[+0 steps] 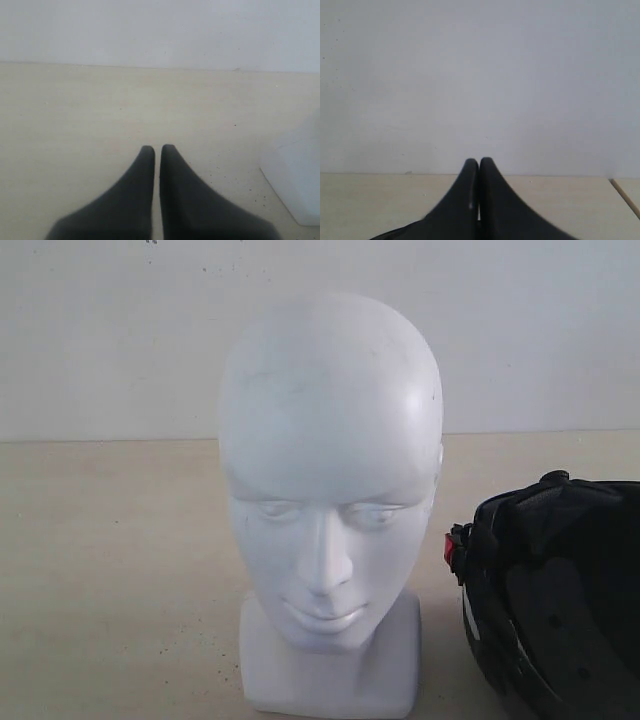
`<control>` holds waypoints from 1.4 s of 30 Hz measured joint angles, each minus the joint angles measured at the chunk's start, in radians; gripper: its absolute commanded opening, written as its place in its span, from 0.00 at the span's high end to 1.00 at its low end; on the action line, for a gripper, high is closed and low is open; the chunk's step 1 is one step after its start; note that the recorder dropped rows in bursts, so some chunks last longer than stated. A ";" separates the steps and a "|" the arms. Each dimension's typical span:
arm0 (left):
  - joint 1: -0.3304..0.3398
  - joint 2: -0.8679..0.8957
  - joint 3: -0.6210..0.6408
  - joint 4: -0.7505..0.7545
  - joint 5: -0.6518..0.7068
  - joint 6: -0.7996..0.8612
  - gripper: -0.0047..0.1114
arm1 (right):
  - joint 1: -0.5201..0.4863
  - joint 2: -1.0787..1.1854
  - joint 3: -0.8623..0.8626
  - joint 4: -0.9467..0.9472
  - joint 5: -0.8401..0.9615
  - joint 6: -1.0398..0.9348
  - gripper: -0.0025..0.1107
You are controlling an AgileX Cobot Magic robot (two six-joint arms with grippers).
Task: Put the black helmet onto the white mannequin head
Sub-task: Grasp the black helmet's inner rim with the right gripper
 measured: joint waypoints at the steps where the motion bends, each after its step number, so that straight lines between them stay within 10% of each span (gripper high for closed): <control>1: 0.000 0.000 0.000 0.000 0.000 0.000 0.92 | 0.000 0.000 -0.002 0.000 -0.002 0.000 0.98; 42: 0.000 0.000 0.000 0.000 0.000 0.000 0.92 | 0.099 0.629 -0.255 0.409 0.838 -0.311 0.98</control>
